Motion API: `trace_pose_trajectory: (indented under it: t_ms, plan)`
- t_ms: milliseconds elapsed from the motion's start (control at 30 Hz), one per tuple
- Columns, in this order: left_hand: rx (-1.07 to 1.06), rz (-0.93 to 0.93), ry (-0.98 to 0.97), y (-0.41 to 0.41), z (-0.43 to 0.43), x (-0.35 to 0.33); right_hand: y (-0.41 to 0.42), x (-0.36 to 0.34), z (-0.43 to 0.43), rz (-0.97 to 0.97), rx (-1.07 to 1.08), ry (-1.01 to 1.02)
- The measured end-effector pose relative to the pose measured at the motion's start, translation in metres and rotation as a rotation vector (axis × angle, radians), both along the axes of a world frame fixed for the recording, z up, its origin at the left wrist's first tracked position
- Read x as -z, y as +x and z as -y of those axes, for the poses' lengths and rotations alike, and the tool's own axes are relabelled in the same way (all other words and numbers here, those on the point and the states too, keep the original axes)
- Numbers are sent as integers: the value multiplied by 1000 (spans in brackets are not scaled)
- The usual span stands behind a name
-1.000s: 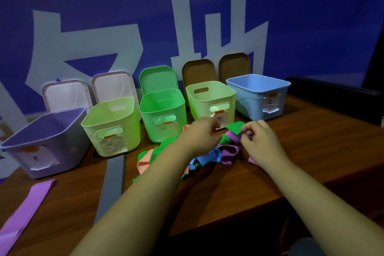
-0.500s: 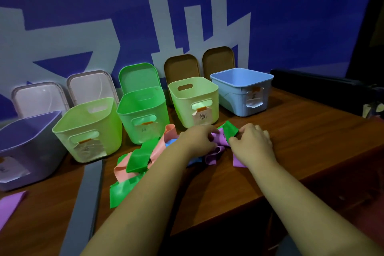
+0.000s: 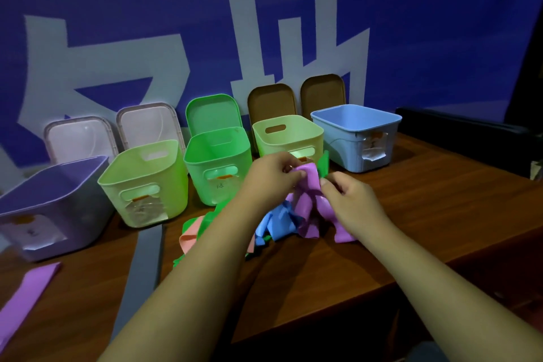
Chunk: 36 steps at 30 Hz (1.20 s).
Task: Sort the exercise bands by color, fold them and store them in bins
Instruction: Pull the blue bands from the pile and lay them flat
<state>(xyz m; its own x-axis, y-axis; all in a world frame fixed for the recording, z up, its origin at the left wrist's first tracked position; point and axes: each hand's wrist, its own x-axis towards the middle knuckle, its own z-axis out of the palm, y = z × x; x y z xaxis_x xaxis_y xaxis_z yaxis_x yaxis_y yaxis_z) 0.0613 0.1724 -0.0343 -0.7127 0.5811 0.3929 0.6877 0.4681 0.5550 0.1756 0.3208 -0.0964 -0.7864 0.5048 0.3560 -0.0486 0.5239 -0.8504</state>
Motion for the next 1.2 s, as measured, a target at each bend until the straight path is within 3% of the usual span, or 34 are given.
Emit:
trace_pose_trajectory:
  t_ms: [200, 467, 633, 800, 1067, 1200]
  plan:
    - [-36, 132, 202, -8, 61, -25, -28, -38, 42, 18, -83, -3]
    - [-170, 138, 413, -29, 149, -30, -68, -60, 102, 171, -190, 108]
    - [-198, 105, 517, -35, 190, -38, -77, -62, 121, 51, -192, 129]
    - [-214, 144, 537, -39, 207, -42, -79, -66, 151, 1, -478, 46]
    - [-322, 119, 435, -60, 221, -5, -94, -43, 173, 57, -633, -163]
    - [-339, 121, 383, -68, 224, 12, -101, -35, 173, 99, -675, -134]
